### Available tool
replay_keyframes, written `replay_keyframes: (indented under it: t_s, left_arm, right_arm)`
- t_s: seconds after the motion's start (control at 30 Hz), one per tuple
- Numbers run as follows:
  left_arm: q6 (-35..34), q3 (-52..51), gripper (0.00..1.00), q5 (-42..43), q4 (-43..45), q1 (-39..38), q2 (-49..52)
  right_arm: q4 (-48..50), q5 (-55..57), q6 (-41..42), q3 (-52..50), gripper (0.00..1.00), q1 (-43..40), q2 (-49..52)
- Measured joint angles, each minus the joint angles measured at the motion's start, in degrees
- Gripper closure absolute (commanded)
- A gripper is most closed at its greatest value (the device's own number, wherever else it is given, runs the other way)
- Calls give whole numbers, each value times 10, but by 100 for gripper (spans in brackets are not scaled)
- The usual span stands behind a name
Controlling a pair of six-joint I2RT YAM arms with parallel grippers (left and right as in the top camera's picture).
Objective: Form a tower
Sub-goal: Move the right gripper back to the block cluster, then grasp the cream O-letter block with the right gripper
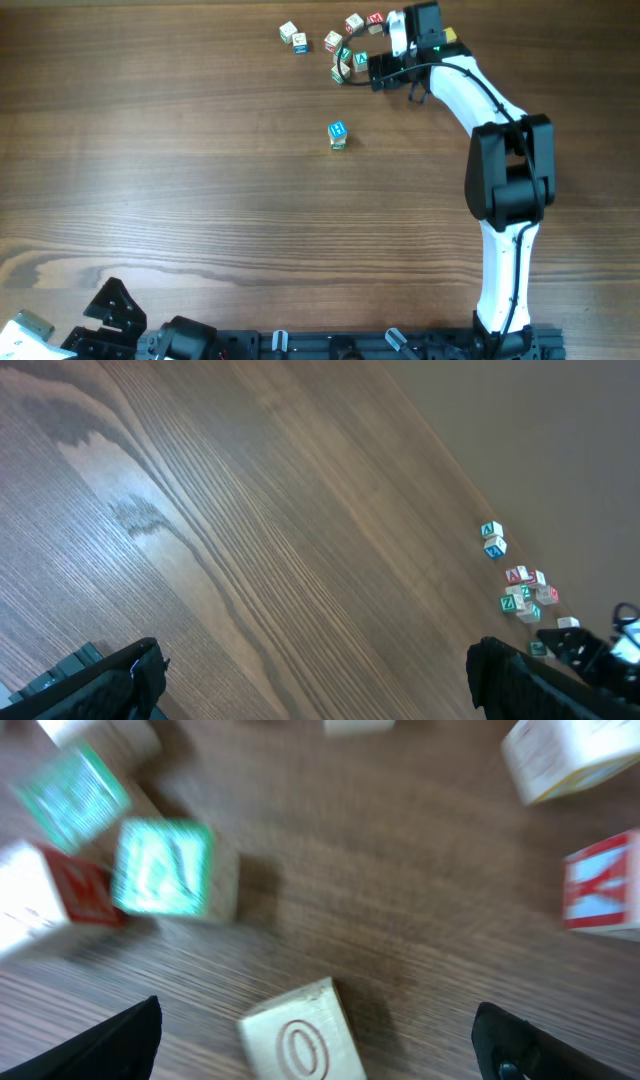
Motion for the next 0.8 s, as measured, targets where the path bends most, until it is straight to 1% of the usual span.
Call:
replay_keyframes:
  t_s: [0.07,0.13,0.2,0.27,0.33,0.47,0.57,0.67,0.8]
  left_arm:
    - [0,0,0,0,0,0,0]
    - [0,0,0,0,0,0,0]
    - [0,0,0,0,0,0,0]
    - [0,0,0,0,0,0,0]
    - [0,0,0,0,0,0,0]
    - [0,0,0,0,0,0,0]
    - [0,0,0,0,0,0,0]
    - [0,0,0,0,0,0,0]
    - [0,0,0,0,0,0,0]
  right_arm:
    - [0,-10,-14,0,10,-5,14]
    - [1,-26,-36,1,24,-10,19]
    - [0,-41,-51,1,41,-12,19]
    - [-1,-50,-60,1,55,-12,19]
    - [-4,-55,-63,1,66,-12,19]
    - [-7,-59,-59,1,74,-12,19]
    - [-13,-59,-30,1,81,-12,18]
    - [-50,-59,11,1,83,-12,5]
    - [-124,-59,55,1,83,-12,-58]
